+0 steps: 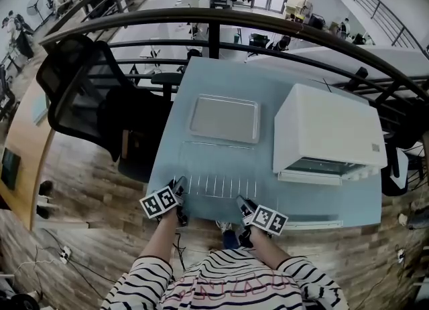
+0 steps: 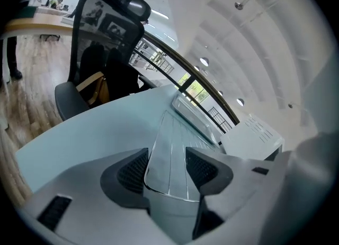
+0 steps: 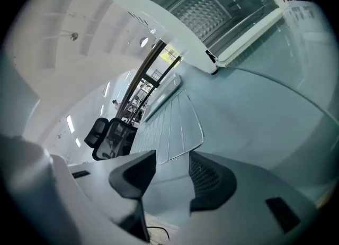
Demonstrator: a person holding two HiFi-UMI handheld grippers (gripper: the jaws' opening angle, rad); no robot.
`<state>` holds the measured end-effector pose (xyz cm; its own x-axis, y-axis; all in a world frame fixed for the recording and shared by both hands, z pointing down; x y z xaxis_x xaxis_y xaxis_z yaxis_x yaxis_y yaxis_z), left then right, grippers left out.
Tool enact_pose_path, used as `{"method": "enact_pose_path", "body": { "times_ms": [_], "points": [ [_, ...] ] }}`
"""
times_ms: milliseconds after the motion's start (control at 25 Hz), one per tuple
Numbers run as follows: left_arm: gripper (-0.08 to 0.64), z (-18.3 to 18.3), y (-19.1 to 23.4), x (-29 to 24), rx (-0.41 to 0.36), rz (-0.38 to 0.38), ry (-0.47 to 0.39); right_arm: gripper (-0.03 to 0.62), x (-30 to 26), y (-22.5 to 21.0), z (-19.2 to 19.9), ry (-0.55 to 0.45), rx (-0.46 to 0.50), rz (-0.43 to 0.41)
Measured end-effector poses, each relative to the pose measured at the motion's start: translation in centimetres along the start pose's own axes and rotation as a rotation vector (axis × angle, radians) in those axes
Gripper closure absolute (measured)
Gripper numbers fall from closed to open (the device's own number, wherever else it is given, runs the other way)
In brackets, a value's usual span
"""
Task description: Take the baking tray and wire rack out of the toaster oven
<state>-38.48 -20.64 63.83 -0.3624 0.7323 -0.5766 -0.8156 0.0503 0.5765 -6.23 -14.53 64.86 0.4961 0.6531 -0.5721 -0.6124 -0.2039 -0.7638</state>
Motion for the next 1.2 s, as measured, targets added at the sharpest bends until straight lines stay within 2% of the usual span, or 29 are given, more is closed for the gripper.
{"method": "enact_pose_path", "body": {
  "times_ms": [320, 480, 720, 960, 1200],
  "points": [
    [0.288, -0.1, -0.3, -0.7, -0.118, -0.042, 0.059, 0.383, 0.2, -0.1, 0.8, 0.044, 0.024, 0.009],
    [0.278, -0.1, -0.5, -0.9, -0.184, -0.057, 0.086, 0.382, 0.5, -0.5, 0.7, 0.032, 0.02, 0.018],
    [0.244, -0.6, -0.9, -0.9, -0.395, -0.123, 0.098, 0.382, 1.1, -0.9, 0.6, 0.009, 0.017, 0.012],
    [0.244, -1.4, -1.9, 0.5, -0.417, -0.106, 0.032, 0.382, 2.4, -1.0, 0.2, -0.04, 0.032, 0.001],
    [0.244, -1.6, -4.0, 3.3, -0.425, -0.061, -0.062, 0.385, 4.8, -0.2, -1.2, -0.144, 0.121, -0.023]
  ]
}}
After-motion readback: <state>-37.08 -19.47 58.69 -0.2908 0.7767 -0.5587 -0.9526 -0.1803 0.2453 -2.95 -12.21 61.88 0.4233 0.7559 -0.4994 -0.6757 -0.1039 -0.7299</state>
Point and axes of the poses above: the fingertips, and each gripper's own axes: x backward along the fingers, y to its left, z out of its underside, the point moved 9 cm from there along x, backward along the fingers, and after that the axes turned 4 degrees about -x, right-handed, at the moved point
